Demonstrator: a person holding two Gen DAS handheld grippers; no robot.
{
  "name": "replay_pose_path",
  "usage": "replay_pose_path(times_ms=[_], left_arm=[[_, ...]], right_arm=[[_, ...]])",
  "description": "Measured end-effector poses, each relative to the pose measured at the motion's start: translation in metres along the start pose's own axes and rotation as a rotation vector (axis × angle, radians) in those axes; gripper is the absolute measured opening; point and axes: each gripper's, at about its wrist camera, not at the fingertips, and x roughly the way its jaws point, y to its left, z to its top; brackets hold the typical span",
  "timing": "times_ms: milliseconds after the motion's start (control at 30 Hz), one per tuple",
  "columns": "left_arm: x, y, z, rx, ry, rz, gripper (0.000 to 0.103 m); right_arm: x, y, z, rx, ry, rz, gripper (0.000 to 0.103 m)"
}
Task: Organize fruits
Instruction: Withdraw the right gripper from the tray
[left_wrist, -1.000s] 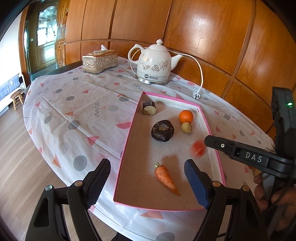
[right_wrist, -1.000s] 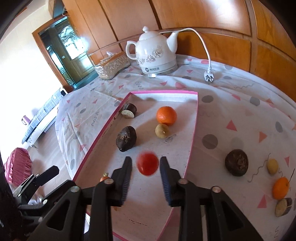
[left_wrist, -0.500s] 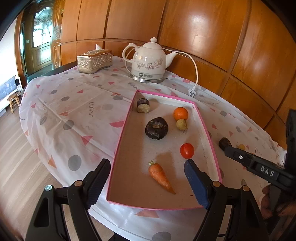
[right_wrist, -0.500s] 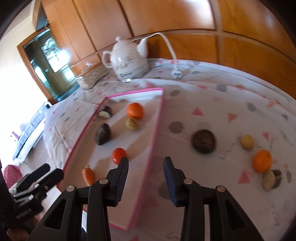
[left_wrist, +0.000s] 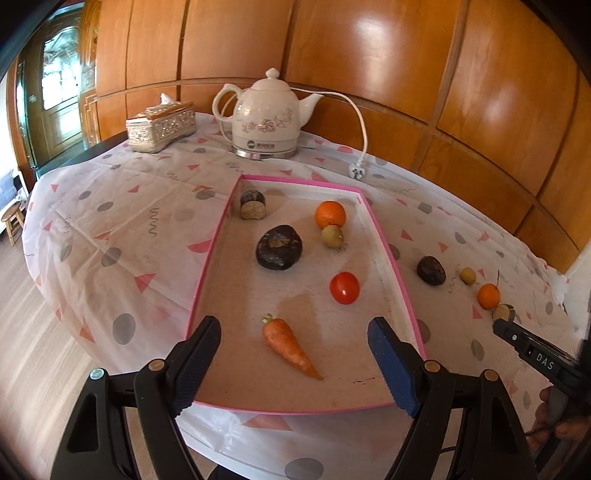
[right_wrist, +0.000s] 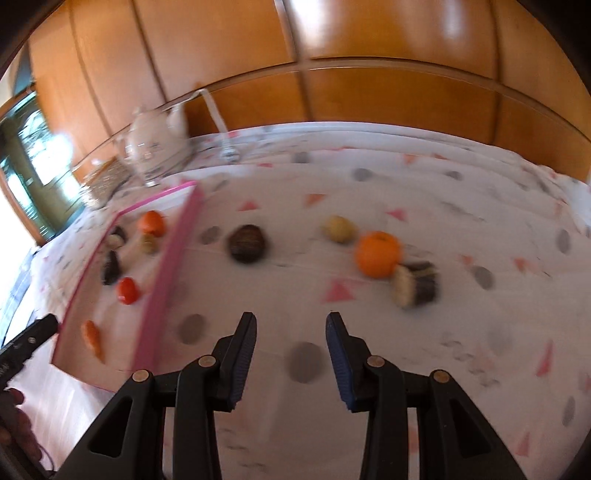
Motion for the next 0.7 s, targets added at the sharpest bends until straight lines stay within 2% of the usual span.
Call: replay_pose_path(times_ms=[267,700], left_arm=[[-0.001,-0.009,-0.001,0.031,0.004,-0.016,0.082],[-0.001,-0.033,-0.003,0.119,0.02,-0.081,0.082]], right_arm=[[-0.008,-0.049,-0.019,0.095,-0.004,-0.118,0.039],[-0.023,-0.096,-0.037,0.178,-0.028,-0.275,0.039]])
